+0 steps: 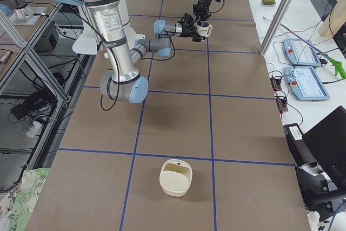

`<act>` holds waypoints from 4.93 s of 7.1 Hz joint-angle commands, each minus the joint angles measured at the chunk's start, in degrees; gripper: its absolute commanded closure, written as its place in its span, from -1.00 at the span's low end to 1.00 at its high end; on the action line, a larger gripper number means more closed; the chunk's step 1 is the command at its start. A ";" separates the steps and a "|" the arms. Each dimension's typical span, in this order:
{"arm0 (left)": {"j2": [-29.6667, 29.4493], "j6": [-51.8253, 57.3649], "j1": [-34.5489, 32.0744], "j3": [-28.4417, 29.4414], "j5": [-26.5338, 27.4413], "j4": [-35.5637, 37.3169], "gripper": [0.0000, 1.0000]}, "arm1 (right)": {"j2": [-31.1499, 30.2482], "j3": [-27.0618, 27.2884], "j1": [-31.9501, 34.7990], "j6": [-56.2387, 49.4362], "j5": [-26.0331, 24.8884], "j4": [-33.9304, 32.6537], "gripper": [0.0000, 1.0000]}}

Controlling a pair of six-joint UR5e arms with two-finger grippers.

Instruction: Left arm hands cup to right arm to dump lemon

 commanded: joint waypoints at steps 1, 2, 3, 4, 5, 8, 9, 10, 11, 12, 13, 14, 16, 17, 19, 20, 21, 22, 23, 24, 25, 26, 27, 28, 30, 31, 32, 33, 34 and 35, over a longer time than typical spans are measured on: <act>0.02 0.00 -1.17 -3.80 0.06 0.09 -1.00 | -0.06 0.01 -0.24 -0.08 0.01 0.08 0.02; 1.94 0.08 -3.36 -8.09 -0.03 0.18 -1.00 | -0.58 0.36 -0.59 0.18 -0.16 0.87 0.11; 4.13 0.17 -4.95 -11.10 -0.03 0.09 -1.00 | -3.11 0.19 -0.33 0.27 -1.03 8.97 0.12; 4.76 0.87 -5.83 -11.56 0.06 0.01 -1.00 | -8.09 -0.08 -0.16 0.45 -1.65 19.40 0.11; 4.86 1.05 -6.19 -11.56 0.32 -0.08 -1.00 | -14.15 -0.08 0.02 0.45 -1.92 26.38 0.10; 4.95 2.19 -6.28 -10.86 0.67 -0.26 -1.00 | -27.09 -0.17 8.34 9.39 -0.61 36.36 0.12; 4.95 2.11 -6.11 -10.77 0.67 -0.17 -1.00 | -28.26 -1.30 14.55 10.28 5.58 36.21 0.12; 4.95 2.11 -6.02 -10.86 0.67 -0.08 -1.00 | -28.27 -5.05 23.83 16.47 16.43 36.30 0.12; 4.95 2.11 -5.84 -10.86 0.67 0.00 -1.00 | -28.44 -7.44 31.41 21.75 26.72 36.47 0.12; 4.95 2.11 -5.84 -10.69 0.67 -0.08 -1.00 | -31.40 -6.77 33.49 26.76 27.86 37.08 0.11; 5.64 2.11 -5.84 -10.60 0.67 -0.26 -1.00 | -35.87 -6.67 34.64 34.47 27.87 42.83 0.11; 6.08 2.19 -5.93 -10.51 1.28 -0.52 -1.00 | -39.66 -7.19 36.04 40.90 27.87 46.54 0.11; 6.09 2.19 -5.75 -10.42 2.86 -0.61 -1.00 | -46.44 -8.94 40.08 55.66 28.05 52.33 0.12; 6.18 2.28 -5.75 -10.25 3.22 -0.70 -1.00 | -46.90 -14.53 41.84 60.69 28.31 57.69 0.10; 5.48 2.55 -5.67 -10.94 4.18 -0.61 -1.00 | -46.12 -28.15 41.86 76.38 28.23 74.02 0.09; 4.95 2.55 -5.75 -11.56 5.32 -0.61 -1.00 | -46.37 -28.55 41.86 84.91 28.31 74.70 0.12; 4.34 2.63 -5.75 -11.65 6.38 -0.61 -1.00 | -46.98 -28.82 41.86 89.35 28.49 74.79 0.12; 4.16 3.59 -5.75 -11.65 7.26 -0.61 -1.00 | -47.86 -29.34 41.86 94.09 28.40 75.23 0.11; 3.98 4.30 -5.75 -11.65 8.05 -0.61 -1.00 | -47.17 -29.78 41.86 100.14 28.23 74.88 0.10; 2.85 4.30 -5.75 -11.65 9.27 -0.44 -1.00 | -46.99 -30.05 41.94 104.12 28.23 74.79 0.10; 2.66 4.39 -5.93 -11.65 10.07 -0.52 -1.00 | -47.51 -30.14 43.16 107.64 28.31 75.31 0.10; 2.05 6.05 -6.02 -11.74 10.77 -0.35 -1.00 | -47.08 -30.05 44.31 112.98 28.40 75.32 0.11; 1.87 6.24 -6.28 -11.74 11.22 -0.35 -1.00 | -46.99 -30.14 44.32 114.60 28.49 75.58 0.11; 1.87 6.59 -6.63 -12.61 12.35 -0.35 -1.00 | -47.16 -30.40 44.41 120.71 28.49 77.85 0.11; 1.61 7.38 -7.51 -13.32 12.36 -0.17 -1.00 | -46.47 -30.93 44.50 125.41 28.40 80.14 0.10; 1.43 7.38 -7.60 -13.41 12.36 -0.08 -1.00 | -46.29 -31.10 44.58 129.00 28.32 80.41 0.10; 1.34 7.38 -7.69 -13.41 12.36 0.00 -1.00 | -46.20 -31.63 45.45 129.03 28.05 80.42 0.11; 1.34 7.38 -7.77 -13.58 12.45 0.61 -1.00 | -44.46 -31.63 47.46 130.34 27.96 80.59 0.11; 1.26 7.38 -7.86 -13.67 12.36 0.88 -1.00 | -44.35 -31.63 47.74 132.09 27.96 81.20 0.11; 1.25 7.38 -8.12 -13.85 12.36 0.97 -1.00 | -44.44 -31.72 47.83 133.41 27.96 81.21 0.10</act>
